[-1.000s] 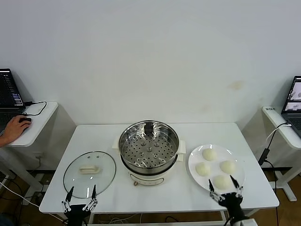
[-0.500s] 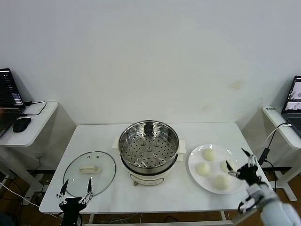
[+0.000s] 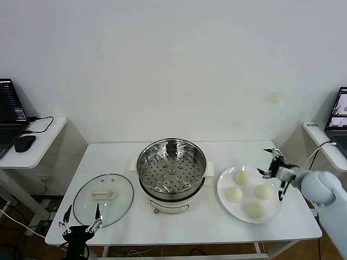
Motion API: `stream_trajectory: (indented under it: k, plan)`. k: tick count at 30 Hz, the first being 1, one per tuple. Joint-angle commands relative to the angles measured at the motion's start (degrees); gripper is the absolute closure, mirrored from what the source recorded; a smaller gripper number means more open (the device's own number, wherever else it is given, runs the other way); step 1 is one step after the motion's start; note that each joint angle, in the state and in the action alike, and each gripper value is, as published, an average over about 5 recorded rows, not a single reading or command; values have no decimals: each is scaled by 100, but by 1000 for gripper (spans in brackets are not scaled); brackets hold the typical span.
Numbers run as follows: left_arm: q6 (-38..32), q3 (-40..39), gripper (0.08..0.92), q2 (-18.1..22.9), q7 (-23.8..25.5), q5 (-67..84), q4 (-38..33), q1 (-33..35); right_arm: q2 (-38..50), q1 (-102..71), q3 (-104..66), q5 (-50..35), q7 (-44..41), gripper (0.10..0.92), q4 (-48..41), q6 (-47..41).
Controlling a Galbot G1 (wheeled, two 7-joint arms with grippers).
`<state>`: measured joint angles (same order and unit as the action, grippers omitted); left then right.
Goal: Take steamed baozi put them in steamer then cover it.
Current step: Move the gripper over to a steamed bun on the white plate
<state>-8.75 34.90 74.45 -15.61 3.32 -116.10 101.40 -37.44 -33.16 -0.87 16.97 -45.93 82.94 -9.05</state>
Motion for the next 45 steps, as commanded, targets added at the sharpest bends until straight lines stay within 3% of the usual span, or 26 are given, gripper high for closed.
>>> stream_trajectory:
  k: [1,16,38,45]
  plan:
    - [25,21,177,2,-15,-40,11,-15,257,1995,1981,-155,-1425,202,-958,-87]
    - [22,107,177,-17,-75,-59,87,-76,-229,2960,3740,-270,-2023,202,-1624,202]
    - [-15,252,177,5,-81,-66,80,-69,-1313,2814,3545,363,-1544,205,-2961,420]
    - [-18,255,177,-4,-80,-70,95,-88,-1461,2774,3499,417,-1481,247,-3120,419]
